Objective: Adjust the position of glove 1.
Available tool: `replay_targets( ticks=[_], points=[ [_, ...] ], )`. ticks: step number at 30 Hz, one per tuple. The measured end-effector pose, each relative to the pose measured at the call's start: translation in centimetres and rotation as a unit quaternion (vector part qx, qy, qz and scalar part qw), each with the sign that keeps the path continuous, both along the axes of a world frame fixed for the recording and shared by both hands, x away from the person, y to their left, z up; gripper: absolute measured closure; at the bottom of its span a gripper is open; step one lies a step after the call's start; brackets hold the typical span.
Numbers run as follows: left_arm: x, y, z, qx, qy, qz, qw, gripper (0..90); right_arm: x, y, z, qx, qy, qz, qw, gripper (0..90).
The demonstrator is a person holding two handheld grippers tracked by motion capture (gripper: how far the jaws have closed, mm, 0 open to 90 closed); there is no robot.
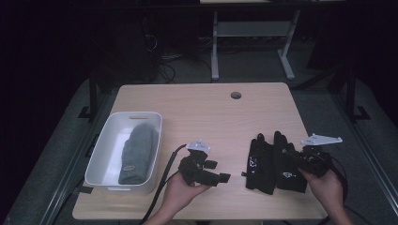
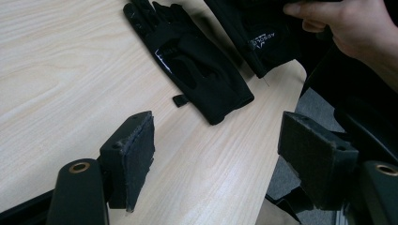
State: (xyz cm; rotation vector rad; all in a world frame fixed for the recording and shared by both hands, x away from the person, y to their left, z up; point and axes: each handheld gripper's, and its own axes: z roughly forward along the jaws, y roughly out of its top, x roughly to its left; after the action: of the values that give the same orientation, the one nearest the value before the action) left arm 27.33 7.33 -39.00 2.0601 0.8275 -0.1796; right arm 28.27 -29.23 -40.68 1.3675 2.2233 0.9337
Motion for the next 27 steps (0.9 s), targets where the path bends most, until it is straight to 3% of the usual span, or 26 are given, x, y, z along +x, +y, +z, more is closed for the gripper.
replay_targets(
  ticks=[10, 21, 27],
  points=[
    [-0.1, 0.5, 0.2, 0.001, -0.002, 0.002, 1.0, 27.2, 1.9, 3.5, 0.4, 0.019, 0.012, 0.019, 0.9996, 79.8],
    [-0.1, 1.0, -0.1, 0.002, -0.001, 0.005, 1.0, 27.2, 2.9, 6.0, -1.6, 0.02, 0.049, 0.022, 0.9983, 78.5],
    [-0.1, 1.1, -0.3, 0.005, 0.001, 0.005, 1.0, 27.2, 2.9, 5.9, -2.6, 0.03, 0.066, 0.016, 0.9972, 61.1]
  ],
)
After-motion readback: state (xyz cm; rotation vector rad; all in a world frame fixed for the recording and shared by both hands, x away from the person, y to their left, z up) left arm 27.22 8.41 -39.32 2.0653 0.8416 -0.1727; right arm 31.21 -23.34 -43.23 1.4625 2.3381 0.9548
